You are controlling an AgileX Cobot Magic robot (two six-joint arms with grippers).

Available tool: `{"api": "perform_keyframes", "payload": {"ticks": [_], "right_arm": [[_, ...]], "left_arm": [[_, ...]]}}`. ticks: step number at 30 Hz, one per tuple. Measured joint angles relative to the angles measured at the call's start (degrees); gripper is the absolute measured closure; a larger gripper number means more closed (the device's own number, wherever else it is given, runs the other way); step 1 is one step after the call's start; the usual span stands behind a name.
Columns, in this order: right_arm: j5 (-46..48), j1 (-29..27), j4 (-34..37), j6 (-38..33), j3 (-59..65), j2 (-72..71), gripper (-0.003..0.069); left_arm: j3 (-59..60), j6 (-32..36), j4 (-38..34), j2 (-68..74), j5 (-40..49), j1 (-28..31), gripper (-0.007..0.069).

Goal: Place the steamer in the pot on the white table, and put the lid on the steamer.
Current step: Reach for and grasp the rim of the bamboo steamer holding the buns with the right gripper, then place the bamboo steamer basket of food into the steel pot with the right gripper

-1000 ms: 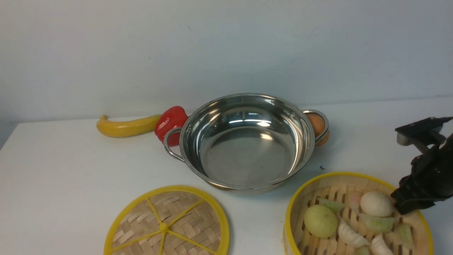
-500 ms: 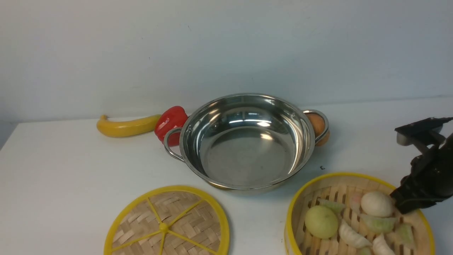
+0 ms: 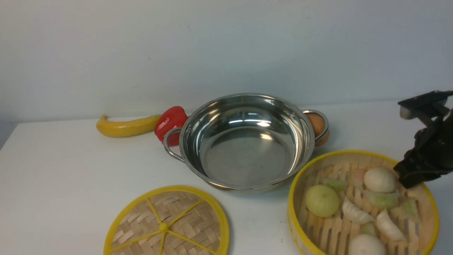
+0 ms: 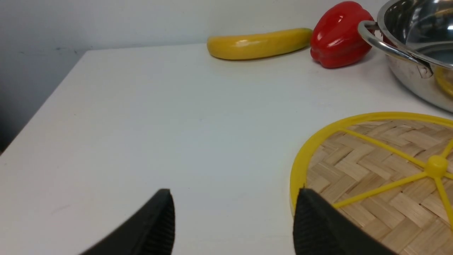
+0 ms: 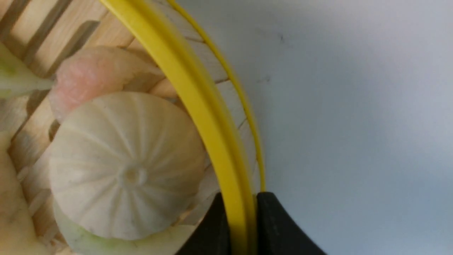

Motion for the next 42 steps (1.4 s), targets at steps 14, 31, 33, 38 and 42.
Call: {"api": "perform_keyframes", "payload": {"ticks": [14,31,33,38,42], "right_arm": [[10.42,0.00,-0.54,1.18,-10.29,-0.88,0.0575],[11.84,9.60,2.11,3.06,-26.84,1.18,0.0575],[11.89,10.30,2.16,4.11,-29.59,2.51,0.0575],[11.89,11.75,2.79,6.48,-40.15,8.85,0.0575],[11.90,12.51,3.53,7.51,-47.69,14.50,0.0575]], "left_arm": [[0.00,0.32,0.00,0.00,0.00,0.00,0.0205],[0.00,1.47,0.00,0.00,0.00,0.00,0.0205],[0.00,1.47,0.00,0.00,0.00,0.00,0.0205],[0.00,1.47,0.00,0.00,0.00,0.00,0.0205],[0.00,1.47,0.00,0.00,0.00,0.00,0.0205]]}}
